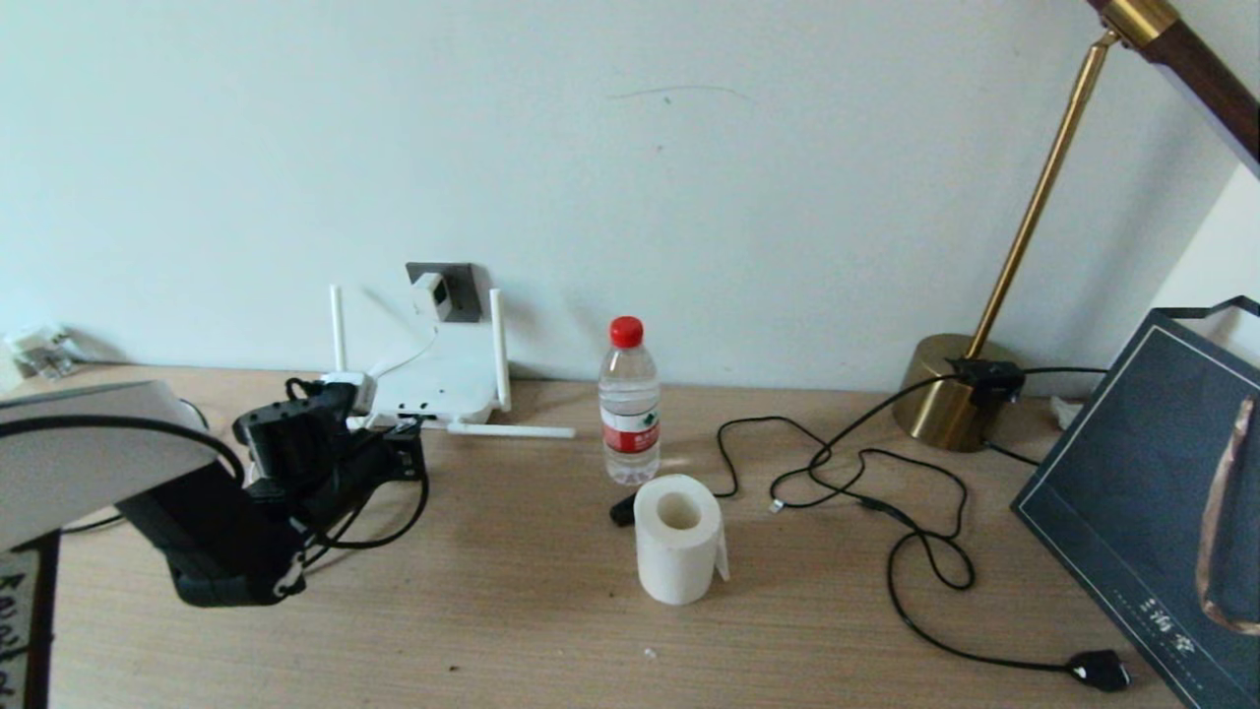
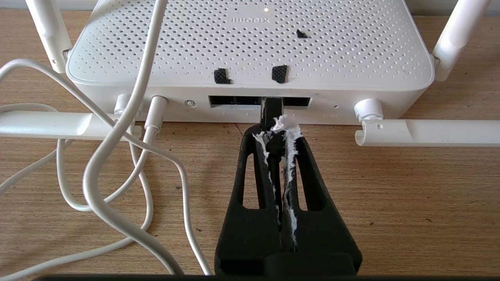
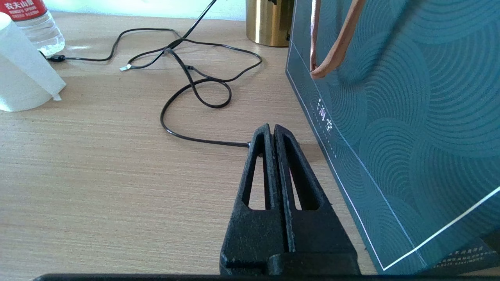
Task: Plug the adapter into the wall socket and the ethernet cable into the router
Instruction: Plug cable into router interface
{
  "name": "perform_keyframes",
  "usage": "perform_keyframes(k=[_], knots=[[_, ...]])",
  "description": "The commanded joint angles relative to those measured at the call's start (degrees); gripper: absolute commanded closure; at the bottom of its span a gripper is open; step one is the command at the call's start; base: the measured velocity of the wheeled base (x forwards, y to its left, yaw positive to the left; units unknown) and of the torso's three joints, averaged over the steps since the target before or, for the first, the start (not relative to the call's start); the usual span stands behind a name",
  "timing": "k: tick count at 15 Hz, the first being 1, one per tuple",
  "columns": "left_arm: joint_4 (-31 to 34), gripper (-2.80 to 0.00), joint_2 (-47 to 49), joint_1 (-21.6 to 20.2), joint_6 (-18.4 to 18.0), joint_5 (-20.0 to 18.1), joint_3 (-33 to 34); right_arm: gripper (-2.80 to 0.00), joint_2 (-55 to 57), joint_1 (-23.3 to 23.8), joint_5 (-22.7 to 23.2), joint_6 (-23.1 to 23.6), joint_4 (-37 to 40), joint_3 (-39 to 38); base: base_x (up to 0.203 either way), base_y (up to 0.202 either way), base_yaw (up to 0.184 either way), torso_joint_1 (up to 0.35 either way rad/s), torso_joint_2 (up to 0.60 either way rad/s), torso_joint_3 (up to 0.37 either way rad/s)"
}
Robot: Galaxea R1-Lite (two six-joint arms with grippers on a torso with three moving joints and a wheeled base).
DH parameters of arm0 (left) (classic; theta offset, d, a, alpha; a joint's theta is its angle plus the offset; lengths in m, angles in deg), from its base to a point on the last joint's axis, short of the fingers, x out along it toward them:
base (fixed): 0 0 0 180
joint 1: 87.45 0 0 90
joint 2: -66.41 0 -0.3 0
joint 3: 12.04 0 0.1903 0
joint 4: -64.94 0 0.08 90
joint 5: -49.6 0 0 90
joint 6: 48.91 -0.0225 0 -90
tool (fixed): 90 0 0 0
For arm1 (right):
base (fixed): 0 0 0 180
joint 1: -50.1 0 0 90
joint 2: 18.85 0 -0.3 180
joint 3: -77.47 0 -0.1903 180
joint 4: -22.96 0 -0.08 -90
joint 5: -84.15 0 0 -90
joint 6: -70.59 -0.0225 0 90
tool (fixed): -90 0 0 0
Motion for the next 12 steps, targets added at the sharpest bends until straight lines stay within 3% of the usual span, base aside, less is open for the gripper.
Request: perform_keyframes(k=[1, 12], knots=[[-0.73, 0.00, 0.11, -0.01, -0.05, 0.01, -0.81, 0.00, 0.00, 0.01, -0.02, 0.00, -0.01, 0.00, 0.000, 0.000, 0.000, 0.000, 0.00, 0.000], [-0.47, 0.00, 1.52, -0.01, -0.05, 0.01, -2.71, 0.00, 0.00, -0.01, -0.02, 0.00, -0.01, 0.00, 0.000, 0.000, 0.000, 0.000, 0.00, 0.000]])
